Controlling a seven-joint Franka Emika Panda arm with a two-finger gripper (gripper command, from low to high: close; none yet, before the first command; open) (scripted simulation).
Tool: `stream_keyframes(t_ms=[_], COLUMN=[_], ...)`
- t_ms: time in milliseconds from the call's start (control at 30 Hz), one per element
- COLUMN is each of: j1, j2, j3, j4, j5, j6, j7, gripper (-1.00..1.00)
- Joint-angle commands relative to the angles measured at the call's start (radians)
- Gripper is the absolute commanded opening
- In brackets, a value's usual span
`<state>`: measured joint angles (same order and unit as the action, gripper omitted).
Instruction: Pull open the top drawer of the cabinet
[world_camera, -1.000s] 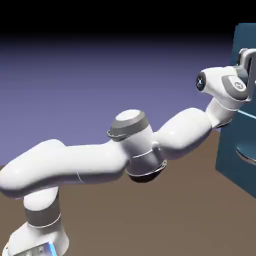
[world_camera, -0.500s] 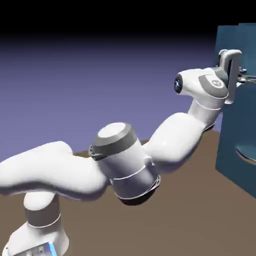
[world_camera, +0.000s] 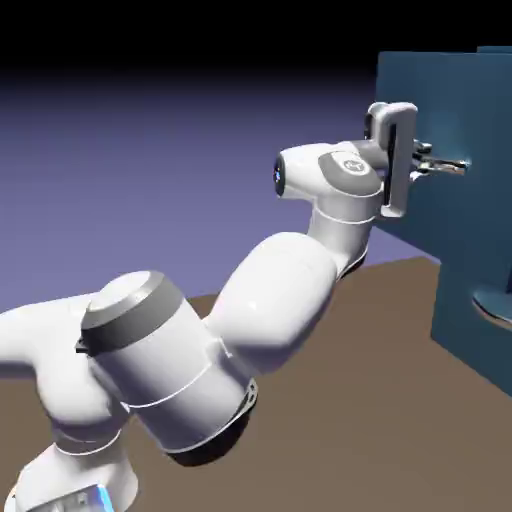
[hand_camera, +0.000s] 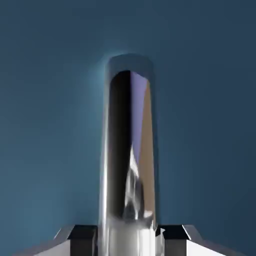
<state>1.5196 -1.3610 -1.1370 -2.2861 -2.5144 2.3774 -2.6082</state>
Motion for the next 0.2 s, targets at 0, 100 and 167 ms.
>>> stream_keyframes(t_ms=[0,100,167], j1=[-0.032,-0.087,-0.122], j2=[-0.007,-0.02,-0.031], j3=[0.016,0.045,0.064], j4=[-0.036,-0.096,-0.132], j5=[0.017,0.038,0.054], j6=[-0.006,-0.014,-0.016], j7=[-0.001,0.0,-0.001], gripper=[-1.0,1.0,1.0])
